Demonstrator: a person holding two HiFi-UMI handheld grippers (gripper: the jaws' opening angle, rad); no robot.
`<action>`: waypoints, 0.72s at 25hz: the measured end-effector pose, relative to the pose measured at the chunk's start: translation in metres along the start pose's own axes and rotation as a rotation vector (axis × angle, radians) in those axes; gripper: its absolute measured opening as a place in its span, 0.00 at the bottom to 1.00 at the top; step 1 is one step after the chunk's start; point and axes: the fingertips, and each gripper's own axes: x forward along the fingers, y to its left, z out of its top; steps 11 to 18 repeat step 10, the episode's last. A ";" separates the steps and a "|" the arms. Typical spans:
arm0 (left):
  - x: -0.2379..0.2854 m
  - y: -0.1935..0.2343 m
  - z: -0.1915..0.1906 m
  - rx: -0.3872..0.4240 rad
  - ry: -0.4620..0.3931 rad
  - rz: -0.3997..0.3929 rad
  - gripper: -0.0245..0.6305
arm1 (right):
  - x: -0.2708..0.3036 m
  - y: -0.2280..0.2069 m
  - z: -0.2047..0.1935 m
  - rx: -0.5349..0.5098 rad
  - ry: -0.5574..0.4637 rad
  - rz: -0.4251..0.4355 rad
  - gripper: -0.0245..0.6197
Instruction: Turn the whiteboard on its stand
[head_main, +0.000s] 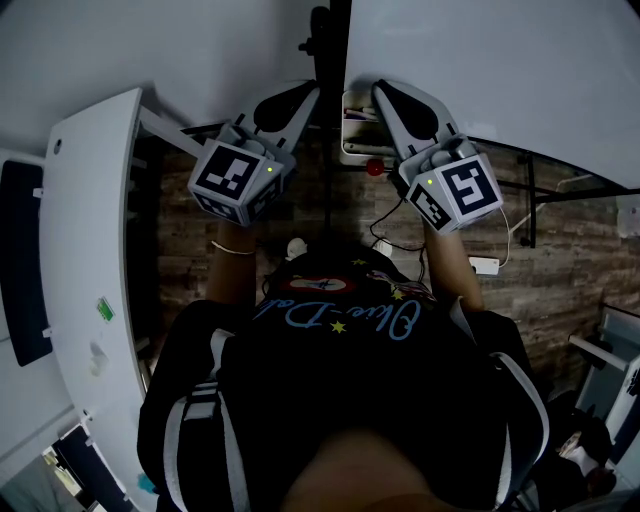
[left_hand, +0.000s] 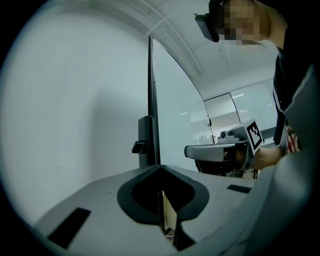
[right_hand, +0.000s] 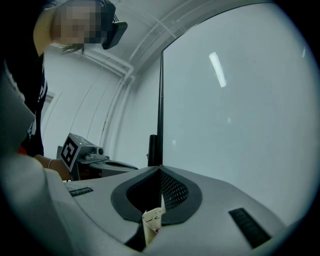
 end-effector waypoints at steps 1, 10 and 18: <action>0.000 0.000 0.000 -0.002 0.000 0.000 0.07 | 0.000 0.000 0.000 -0.002 0.001 -0.001 0.06; 0.001 0.003 -0.002 -0.001 0.002 0.001 0.07 | 0.000 0.000 -0.001 -0.001 -0.001 -0.004 0.06; 0.001 0.003 -0.002 -0.001 0.002 0.001 0.07 | 0.000 0.000 -0.001 -0.001 -0.001 -0.004 0.06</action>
